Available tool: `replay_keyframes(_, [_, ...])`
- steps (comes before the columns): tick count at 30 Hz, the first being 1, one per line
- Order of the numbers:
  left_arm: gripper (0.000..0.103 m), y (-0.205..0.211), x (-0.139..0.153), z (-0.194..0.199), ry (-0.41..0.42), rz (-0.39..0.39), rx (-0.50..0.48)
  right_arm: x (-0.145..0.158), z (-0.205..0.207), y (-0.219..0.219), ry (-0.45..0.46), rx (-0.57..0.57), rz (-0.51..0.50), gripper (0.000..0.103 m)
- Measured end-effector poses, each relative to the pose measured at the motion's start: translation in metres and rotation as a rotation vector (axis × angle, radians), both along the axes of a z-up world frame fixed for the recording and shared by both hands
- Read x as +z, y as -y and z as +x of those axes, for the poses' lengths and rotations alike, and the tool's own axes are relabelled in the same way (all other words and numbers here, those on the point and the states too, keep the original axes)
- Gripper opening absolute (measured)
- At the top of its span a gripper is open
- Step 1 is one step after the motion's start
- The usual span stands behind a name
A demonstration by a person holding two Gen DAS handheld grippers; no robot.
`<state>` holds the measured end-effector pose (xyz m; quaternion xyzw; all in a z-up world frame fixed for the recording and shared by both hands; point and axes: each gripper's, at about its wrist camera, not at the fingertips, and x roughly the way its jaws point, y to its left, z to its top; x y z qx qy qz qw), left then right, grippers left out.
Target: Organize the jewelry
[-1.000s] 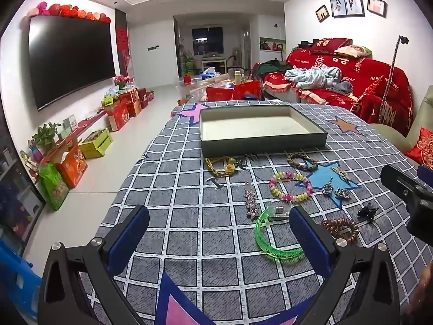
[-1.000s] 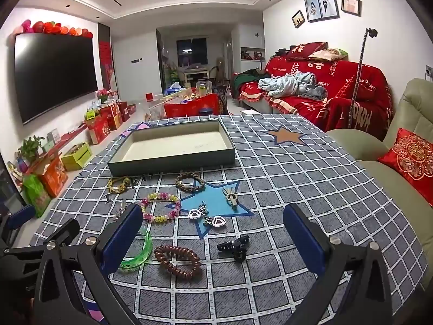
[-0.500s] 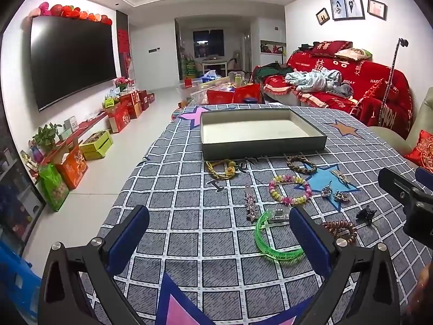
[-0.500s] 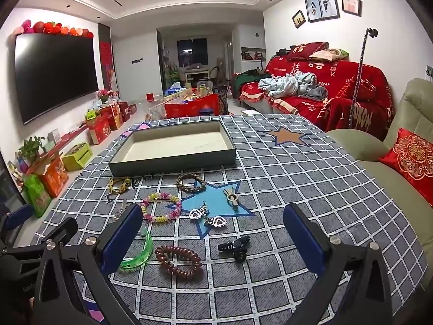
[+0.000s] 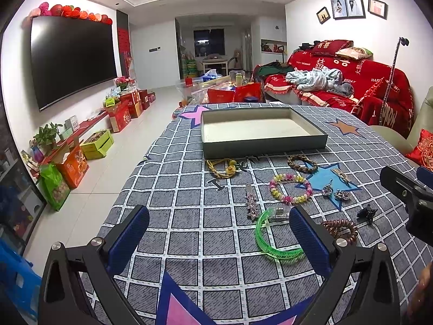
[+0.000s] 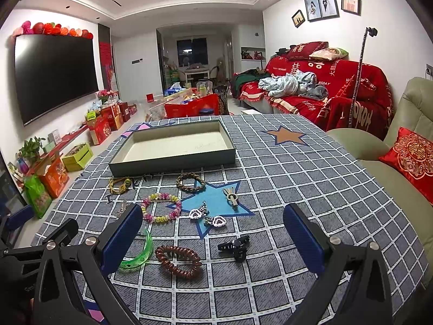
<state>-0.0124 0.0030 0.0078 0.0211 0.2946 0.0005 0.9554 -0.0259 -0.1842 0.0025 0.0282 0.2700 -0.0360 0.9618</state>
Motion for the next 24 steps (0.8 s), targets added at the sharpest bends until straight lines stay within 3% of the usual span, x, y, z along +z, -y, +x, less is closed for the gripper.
replay_keyframes(24, [0.103,-0.0012,-0.0018,0.0034,-0.015,0.006,0.016,0.0024,-0.0035,0.0002,0.005,0.001,0.007,0.103])
